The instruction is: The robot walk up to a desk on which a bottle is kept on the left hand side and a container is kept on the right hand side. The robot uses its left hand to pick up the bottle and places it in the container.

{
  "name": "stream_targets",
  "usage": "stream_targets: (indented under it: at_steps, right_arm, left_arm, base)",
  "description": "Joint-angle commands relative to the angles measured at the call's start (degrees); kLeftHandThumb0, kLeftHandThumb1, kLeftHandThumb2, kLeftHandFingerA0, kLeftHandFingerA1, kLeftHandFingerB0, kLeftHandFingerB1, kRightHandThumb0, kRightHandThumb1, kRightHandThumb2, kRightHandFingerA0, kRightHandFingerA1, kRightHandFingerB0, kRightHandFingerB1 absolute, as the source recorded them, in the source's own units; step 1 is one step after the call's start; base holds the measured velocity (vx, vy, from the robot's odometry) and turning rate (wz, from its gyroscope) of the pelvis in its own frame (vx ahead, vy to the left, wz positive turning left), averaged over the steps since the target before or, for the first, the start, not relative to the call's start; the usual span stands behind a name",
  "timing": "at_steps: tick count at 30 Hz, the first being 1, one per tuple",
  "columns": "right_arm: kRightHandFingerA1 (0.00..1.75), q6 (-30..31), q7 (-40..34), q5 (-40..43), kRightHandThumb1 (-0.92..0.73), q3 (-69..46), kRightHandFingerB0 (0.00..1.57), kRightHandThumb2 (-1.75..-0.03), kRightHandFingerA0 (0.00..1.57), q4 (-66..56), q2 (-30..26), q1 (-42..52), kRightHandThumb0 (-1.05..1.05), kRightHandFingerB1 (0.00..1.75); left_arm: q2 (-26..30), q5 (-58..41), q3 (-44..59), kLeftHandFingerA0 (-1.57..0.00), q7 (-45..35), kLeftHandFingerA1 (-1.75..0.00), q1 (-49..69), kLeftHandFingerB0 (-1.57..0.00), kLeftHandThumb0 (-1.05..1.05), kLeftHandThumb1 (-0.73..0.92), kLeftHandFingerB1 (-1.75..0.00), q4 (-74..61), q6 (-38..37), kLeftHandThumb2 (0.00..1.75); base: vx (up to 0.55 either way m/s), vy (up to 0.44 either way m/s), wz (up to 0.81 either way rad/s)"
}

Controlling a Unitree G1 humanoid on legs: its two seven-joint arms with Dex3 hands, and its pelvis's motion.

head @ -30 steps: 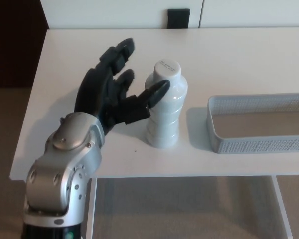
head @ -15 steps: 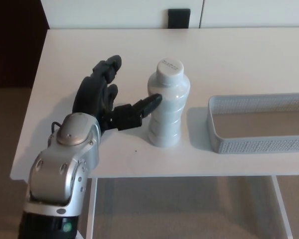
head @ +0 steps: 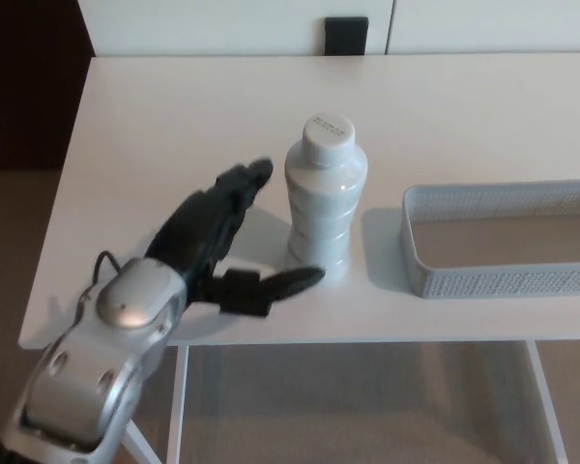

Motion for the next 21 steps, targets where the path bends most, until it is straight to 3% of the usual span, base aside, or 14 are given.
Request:
stream_targets:
  at_steps: [1,8,21]
  right_arm:
    - [0.49,0.6,-0.1,-0.4,-0.71,-0.2,0.42,-0.6,0.43,0.2,-0.9,0.0,-0.27,0.46]
    - [0.49,0.4,-0.1,0.0,-0.71,0.0,0.42,-0.6,0.43,0.1,-0.1,0.3,-0.25,0.46]
    - [0.49,1.7,-0.7,0.2,-0.71,0.0,0.44,-0.61,0.44,-1.4,0.2,-0.6,-0.25,0.47]
  left_arm:
    - [5.8,-0.1,-1.5,0.0,-8.2,-0.06,2.1,0.0,-0.59,0.39,0.0,-0.8,-4.1,0.69]
    - [4.3,1.7,-1.9,0.0,-5.7,-0.18,1.0,0.0,-0.53,0.36,-0.08,0.8,-6.0,0.7]
    - [-3.2,1.3,1.3,0.0,-3.7,-0.06,-4.8,0.0,-0.51,0.35,-0.01,8.0,-5.8,0.66]
  base:
    - [0.0,0.0,0.0]
    - [0.0,0.0,0.0]
    - [0.0,0.0,0.0]
